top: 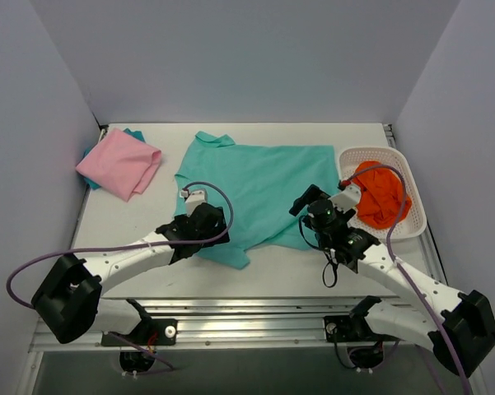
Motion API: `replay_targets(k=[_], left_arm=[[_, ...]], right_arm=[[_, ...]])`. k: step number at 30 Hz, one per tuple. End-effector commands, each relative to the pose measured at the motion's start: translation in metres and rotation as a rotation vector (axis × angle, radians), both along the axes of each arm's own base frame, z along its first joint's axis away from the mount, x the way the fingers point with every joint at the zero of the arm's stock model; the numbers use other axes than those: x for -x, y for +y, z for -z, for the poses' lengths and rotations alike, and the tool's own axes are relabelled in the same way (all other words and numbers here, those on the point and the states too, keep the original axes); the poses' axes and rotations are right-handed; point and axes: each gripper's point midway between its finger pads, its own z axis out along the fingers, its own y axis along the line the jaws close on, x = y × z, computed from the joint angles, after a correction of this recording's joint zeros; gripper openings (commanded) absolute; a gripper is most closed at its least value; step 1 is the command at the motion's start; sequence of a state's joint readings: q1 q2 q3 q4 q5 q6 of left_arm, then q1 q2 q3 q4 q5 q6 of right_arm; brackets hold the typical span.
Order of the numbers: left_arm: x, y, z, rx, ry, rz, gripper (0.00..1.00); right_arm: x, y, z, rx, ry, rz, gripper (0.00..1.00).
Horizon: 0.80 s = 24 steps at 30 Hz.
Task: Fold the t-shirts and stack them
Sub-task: Flatten the tshirt out
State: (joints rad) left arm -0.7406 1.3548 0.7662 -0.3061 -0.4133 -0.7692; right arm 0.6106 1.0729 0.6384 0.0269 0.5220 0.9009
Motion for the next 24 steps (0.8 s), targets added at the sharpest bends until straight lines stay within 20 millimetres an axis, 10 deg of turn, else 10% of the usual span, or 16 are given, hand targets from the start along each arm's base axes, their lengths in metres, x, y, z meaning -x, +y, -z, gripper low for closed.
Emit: replay_targets(k=[1,13,24], left_arm=[[0.011,-0.018,-0.026,0.141,-0.066,-0.065,0.97],[0.061,-0.021,-0.010,0.107,0.042,-0.004,0.97],[0.072,0.003,0.021,0.006,0.073,-0.057,0.97]], right_arm=[[0.016,-0.001,-0.015,-0.038,-0.043,0.026,0.98],[0.043,-0.011,-0.018,-0.073,-0.014,0.005,0.99],[0.053,0.013,0.084,-0.158,0.162,-0.062,0.96]])
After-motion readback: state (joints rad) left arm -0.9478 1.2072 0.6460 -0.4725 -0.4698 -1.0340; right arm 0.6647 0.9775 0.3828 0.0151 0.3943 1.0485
